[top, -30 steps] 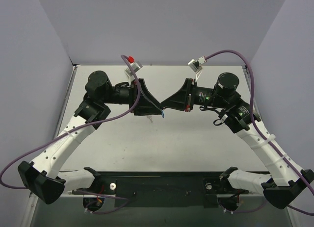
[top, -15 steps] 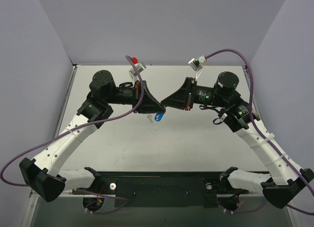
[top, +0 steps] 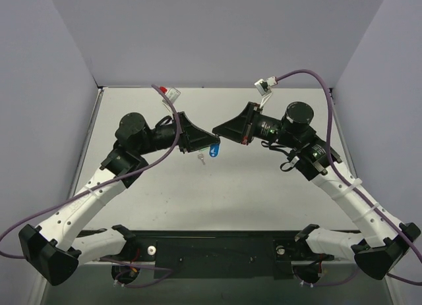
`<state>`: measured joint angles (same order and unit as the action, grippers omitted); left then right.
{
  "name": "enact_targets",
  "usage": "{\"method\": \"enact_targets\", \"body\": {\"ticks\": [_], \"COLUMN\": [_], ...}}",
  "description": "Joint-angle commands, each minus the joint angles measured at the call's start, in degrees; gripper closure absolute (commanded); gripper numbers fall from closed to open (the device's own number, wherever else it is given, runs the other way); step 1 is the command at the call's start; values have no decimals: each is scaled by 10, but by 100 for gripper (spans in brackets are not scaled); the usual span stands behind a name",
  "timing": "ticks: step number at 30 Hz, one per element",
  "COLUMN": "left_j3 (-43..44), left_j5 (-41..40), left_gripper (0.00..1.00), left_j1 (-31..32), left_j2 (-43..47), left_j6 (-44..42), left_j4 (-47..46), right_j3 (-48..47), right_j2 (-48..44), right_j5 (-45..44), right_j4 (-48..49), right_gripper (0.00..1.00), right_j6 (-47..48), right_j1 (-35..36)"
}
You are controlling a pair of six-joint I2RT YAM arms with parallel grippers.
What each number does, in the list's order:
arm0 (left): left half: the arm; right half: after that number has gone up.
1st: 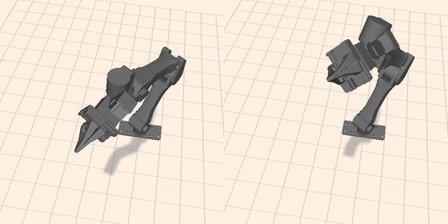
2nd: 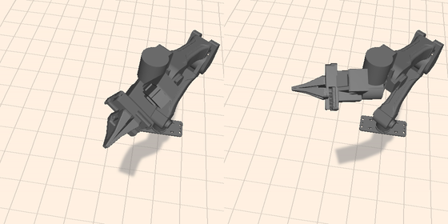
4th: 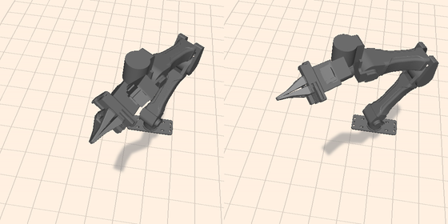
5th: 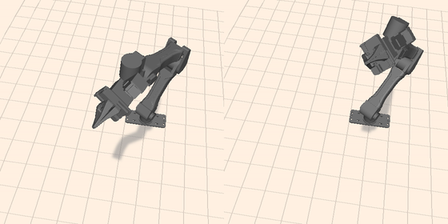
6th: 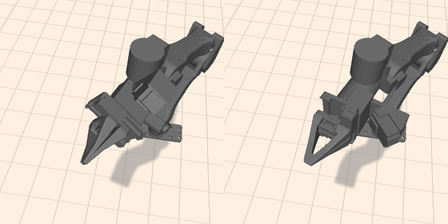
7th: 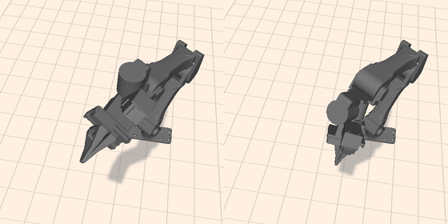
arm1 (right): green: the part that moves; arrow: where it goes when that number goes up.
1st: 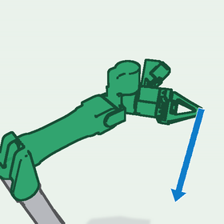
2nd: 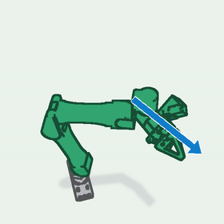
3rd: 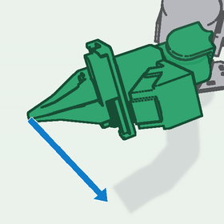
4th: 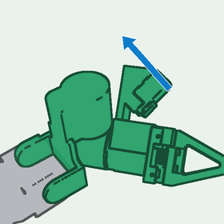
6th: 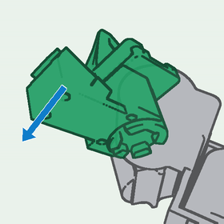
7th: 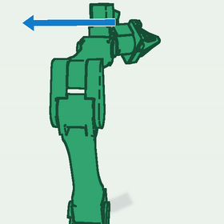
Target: Remove the keys from the keyring
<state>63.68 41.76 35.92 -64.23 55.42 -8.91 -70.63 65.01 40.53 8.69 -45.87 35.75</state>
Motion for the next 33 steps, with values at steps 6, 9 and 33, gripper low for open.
{"method": "enact_targets", "body": {"ticks": [6,9,33], "left_j3": [-66,-70,30], "left_j5": [-205,-221,-89], "left_gripper": [100,100,19], "left_j1": [13,13,-1], "left_j2": [60,63,87], "left_j6": [101,108,-57], "left_j4": [-128,-139,169], "right_j3": [37,37,-13], "right_j2": [8,15,-9], "right_j5": [-96,-102,-77], "right_j4": [76,80,-23], "right_gripper": [100,100,100], "right_j6": [-22,-22,10], "right_j1": [44,54,31]}}
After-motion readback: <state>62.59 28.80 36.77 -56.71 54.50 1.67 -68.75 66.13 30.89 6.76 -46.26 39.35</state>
